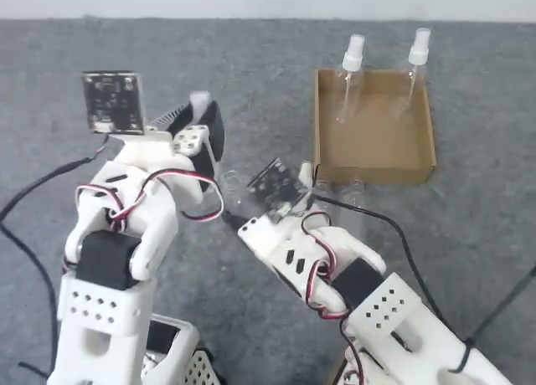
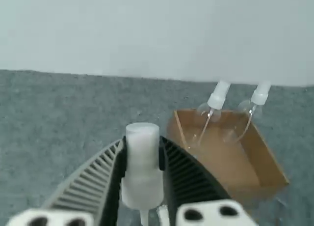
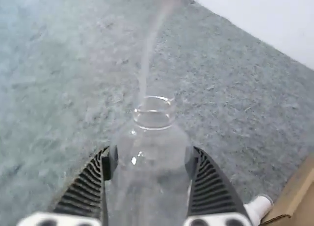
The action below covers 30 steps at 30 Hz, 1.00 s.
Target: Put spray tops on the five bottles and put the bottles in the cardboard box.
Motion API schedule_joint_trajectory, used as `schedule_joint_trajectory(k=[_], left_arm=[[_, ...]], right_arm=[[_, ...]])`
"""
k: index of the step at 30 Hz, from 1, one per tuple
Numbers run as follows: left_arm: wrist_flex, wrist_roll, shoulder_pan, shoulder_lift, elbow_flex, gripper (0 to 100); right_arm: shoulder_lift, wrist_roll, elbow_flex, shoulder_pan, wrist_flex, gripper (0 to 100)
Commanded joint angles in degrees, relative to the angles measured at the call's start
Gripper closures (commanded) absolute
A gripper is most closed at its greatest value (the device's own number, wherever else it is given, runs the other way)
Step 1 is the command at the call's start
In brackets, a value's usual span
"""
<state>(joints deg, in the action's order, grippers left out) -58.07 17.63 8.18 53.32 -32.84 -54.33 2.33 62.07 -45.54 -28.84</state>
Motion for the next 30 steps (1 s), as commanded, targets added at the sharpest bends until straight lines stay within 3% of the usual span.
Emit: schedule_joint_trajectory(k=[1, 8, 14, 20, 30], left_arm=[[-1.4, -3.7, 0.3, -0.1, -1.5, 99], [-0.8, -5.3, 6.3, -0.1, -5.9, 99], [-3.1, -5.3, 5.0, 0.0, -5.6, 98], [-4.0, -5.3, 5.5, 4.1, -8.6, 87], [-3.8, -7.3, 2.8, 11.4, -5.9, 86]], right_arm=[[-2.3, -1.6, -0.6, 1.8, 1.8, 99.2], [-2.2, -1.6, -0.4, 1.6, 1.3, 99.2], [-2.3, -1.5, 1.2, 1.7, 1.9, 99.2], [-2.3, -1.5, 3.3, 1.8, 7.0, 99.2], [-2.3, -1.5, 4.4, 1.1, 5.3, 99.2]])
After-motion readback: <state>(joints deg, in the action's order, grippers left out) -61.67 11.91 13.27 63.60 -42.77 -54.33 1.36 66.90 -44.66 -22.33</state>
